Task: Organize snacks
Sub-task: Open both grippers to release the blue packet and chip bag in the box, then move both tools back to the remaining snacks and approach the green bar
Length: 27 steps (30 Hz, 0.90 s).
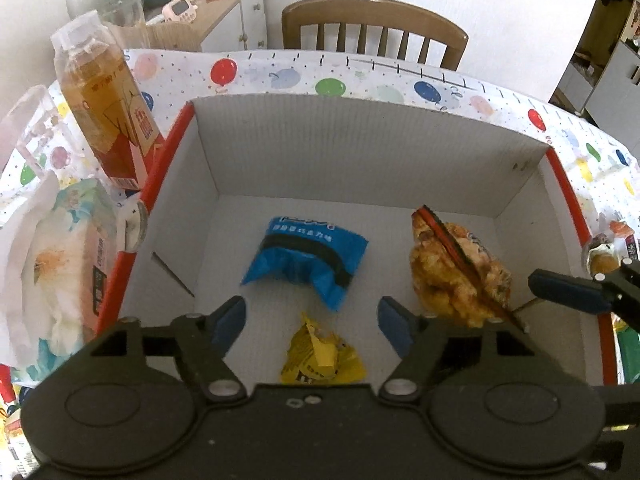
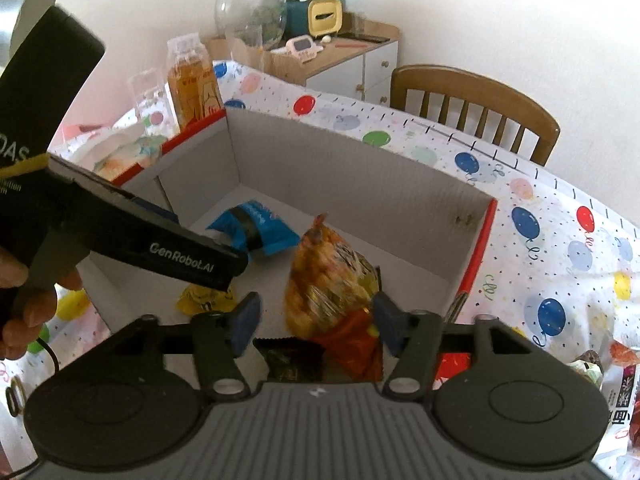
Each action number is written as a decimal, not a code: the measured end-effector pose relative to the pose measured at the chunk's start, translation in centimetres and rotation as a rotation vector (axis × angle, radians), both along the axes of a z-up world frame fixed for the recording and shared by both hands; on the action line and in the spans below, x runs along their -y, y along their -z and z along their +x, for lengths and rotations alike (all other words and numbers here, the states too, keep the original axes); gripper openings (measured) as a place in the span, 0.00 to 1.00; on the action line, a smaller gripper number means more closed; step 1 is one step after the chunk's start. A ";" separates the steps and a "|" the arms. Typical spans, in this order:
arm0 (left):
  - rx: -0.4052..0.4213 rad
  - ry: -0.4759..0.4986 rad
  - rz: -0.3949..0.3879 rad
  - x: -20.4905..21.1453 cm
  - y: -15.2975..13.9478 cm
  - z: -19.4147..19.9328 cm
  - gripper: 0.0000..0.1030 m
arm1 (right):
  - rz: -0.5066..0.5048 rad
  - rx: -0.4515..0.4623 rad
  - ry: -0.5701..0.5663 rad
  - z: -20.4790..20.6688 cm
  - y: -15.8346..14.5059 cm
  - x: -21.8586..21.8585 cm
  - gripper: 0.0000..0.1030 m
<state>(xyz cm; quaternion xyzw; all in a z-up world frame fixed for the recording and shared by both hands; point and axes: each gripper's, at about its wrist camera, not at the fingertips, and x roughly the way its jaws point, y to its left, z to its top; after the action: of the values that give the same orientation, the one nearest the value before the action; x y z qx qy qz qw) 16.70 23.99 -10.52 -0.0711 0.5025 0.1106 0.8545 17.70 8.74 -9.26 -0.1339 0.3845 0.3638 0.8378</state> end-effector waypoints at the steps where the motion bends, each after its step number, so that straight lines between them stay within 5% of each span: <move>1: 0.005 0.003 0.004 0.1 -0.2 -0.2 0.71 | 0.009 -0.003 0.001 0.0 -0.3 0.2 0.65; 27: 0.201 0.101 -0.003 5.5 -7.4 -5.4 0.81 | 0.265 -0.006 0.072 -3.3 -6.6 9.4 0.79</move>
<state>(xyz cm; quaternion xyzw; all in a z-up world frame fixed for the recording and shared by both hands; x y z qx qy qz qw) 11.35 18.50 -3.10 -0.0577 0.4175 0.0591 0.9049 14.43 -0.64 -2.62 -0.0072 0.3402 0.3817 0.8594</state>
